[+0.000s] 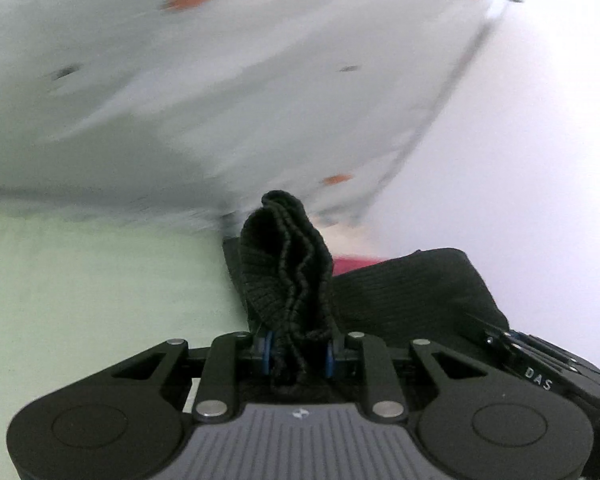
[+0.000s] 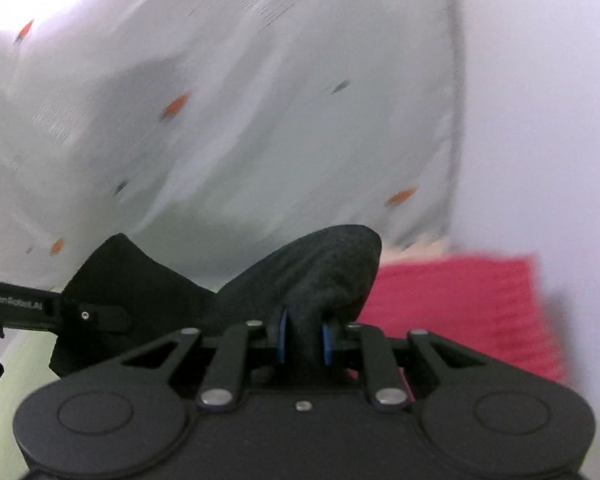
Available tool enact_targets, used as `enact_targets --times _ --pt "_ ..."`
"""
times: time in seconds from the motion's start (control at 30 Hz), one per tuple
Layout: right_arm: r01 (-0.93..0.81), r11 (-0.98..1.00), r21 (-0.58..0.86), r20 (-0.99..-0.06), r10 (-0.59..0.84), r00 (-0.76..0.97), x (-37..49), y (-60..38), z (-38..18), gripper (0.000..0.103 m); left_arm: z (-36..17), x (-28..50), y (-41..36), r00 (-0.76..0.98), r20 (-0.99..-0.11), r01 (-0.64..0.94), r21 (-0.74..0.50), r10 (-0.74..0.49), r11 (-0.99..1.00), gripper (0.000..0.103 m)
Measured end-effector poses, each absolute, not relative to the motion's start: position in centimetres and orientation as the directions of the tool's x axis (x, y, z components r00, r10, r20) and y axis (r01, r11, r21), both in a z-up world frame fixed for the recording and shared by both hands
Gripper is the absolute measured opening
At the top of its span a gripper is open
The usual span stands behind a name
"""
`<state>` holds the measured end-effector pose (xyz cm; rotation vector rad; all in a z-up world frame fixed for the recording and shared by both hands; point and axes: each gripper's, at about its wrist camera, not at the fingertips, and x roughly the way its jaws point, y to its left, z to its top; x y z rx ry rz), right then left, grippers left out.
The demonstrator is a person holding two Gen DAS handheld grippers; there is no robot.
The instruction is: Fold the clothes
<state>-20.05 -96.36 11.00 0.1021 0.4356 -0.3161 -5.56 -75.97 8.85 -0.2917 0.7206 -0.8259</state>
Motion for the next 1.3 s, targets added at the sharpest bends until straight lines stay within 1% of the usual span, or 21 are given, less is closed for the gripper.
enact_targets --times 0.1,0.17,0.2,0.27,0.3,0.33,0.37,0.43,0.47,0.5,0.53,0.57,0.6,0.63,0.7,0.8,0.9,0.97,1.03,1.23,1.3 --pt "0.385 0.922 0.023 -0.384 -0.348 0.855 -21.5 -102.2 12.3 0.017 9.6 -5.5 -82.0 0.426 -0.406 0.633 -0.504 -0.808 0.587 0.025" --pt "0.447 0.894 0.037 -0.395 -0.398 0.828 -21.5 -106.4 11.2 0.017 8.7 -4.7 -86.3 0.417 -0.432 0.649 -0.475 -0.8 0.595 0.029" --pt "0.477 0.877 0.057 -0.414 -0.414 0.811 -21.3 -108.5 10.3 0.018 7.7 -4.1 -88.4 0.404 -0.458 0.643 -0.473 -0.792 0.602 0.032" --pt "0.539 0.833 0.124 -0.483 -0.424 0.766 -20.0 -112.3 7.1 0.018 5.2 -2.8 -91.7 0.393 -0.539 0.606 -0.458 -0.745 0.651 0.032" --pt "0.573 0.806 0.15 -0.527 -0.425 0.736 -19.2 -114.1 5.2 0.019 3.8 -2.2 -93.1 0.399 -0.592 0.58 -0.428 -0.7 0.693 0.032" --pt "0.6 0.782 0.17 -0.569 -0.419 0.707 -18.4 -115.6 3.2 0.022 2.3 -1.5 -94.3 0.409 -0.651 0.553 -0.38 -0.639 0.741 0.036" --pt "0.612 0.767 0.192 -0.587 -0.41 0.698 -18.1 -116.5 1.7 0.033 0.9 -1.0 -94.9 0.396 -0.686 0.54 -0.362 -0.61 0.759 0.041" --pt "0.622 0.749 0.229 -0.581 -0.408 0.704 -18.0 -117.1 0.1 0.036 -0.6 -0.2 -94.6 0.371 -0.697 0.516 -0.395 -0.614 0.76 0.052" --pt "0.623 0.748 0.23 -0.574 -0.413 0.707 -18.1 -117.0 -0.2 0.039 -0.7 0.1 -94.5 0.372 -0.699 0.517 -0.391 -0.611 0.762 0.055" --pt "0.622 0.751 0.221 -0.569 -0.419 0.708 -18.1 -116.7 -0.4 0.046 -0.9 0.5 -94.4 0.373 -0.702 0.518 -0.385 -0.607 0.764 0.064" --pt "0.627 0.751 0.207 -0.57 -0.428 0.701 -18.1 -116.5 -0.6 0.052 -0.9 0.4 -94.5 0.38 -0.71 0.523 -0.364 -0.593 0.771 0.07" --pt "0.638 0.744 0.197 -0.576 -0.439 0.69 -18.0 -116.7 -0.6 0.065 -0.9 0.5 -94.6 0.386 -0.718 0.526 -0.345 -0.579 0.777 0.077" --pt "0.652 0.734 0.191 -0.584 -0.448 0.676 -18.1 -117.2 -0.4 0.08 -1.2 0.8 -94.7 0.388 -0.724 0.526 -0.335 -0.571 0.782 0.082" --pt "0.661 0.727 0.185 -0.59 -0.456 0.667 -18.3 -117.4 -0.1 0.085 -1.4 1.0 -94.6 0.391 -0.728 0.523 -0.328 -0.563 0.787 0.087" --pt "0.667 0.726 0.167 -0.593 -0.466 0.657 -18.8 -117.1 0.7 0.095 -1.2 1.0 -94.3 0.405 -0.734 0.517 -0.309 -0.546 0.798 0.092" --pt "0.665 0.734 0.137 -0.558 -0.498 0.664 -20.2 -115.6 2.0 0.103 0.6 -0.3 -92.8 0.425 -0.717 0.538 -0.291 -0.552 0.792 0.093" --pt "0.662 0.741 0.116 -0.499 -0.533 0.683 -21.7 -112.7 3.4 0.103 2.8 -2.0 -90.2 0.496 -0.682 0.532 -0.251 -0.538 0.808 0.098" --pt "0.674 0.732 0.104 -0.469 -0.561 0.682 -22.6 -110.2 4.3 0.103 4.0 -3.2 -88.3 0.559 -0.631 0.526 -0.232 -0.538 0.818 0.103" --pt "0.699 0.707 0.111 -0.466 -0.584 0.665 -23.6 -107.8 4.8 0.103 5.2 -4.6 -86.0 0.59 -0.578 0.55 -0.223 -0.564 0.805 0.103" --pt "0.702 0.701 0.125 -0.485 -0.574 0.659 -27.1 -100.1 5.4 0.103 6.2 -8.2 -81.7 0.62 -0.586 0.582 -0.103 -0.522 0.807 0.103" --pt "0.713 0.693 0.108 -0.501 -0.581 0.641 -27.6 -97.5 5.1 0.103 5.9 -8.8 -80.5 0.606 -0.589 0.602 -0.101 -0.535 0.792 0.103"
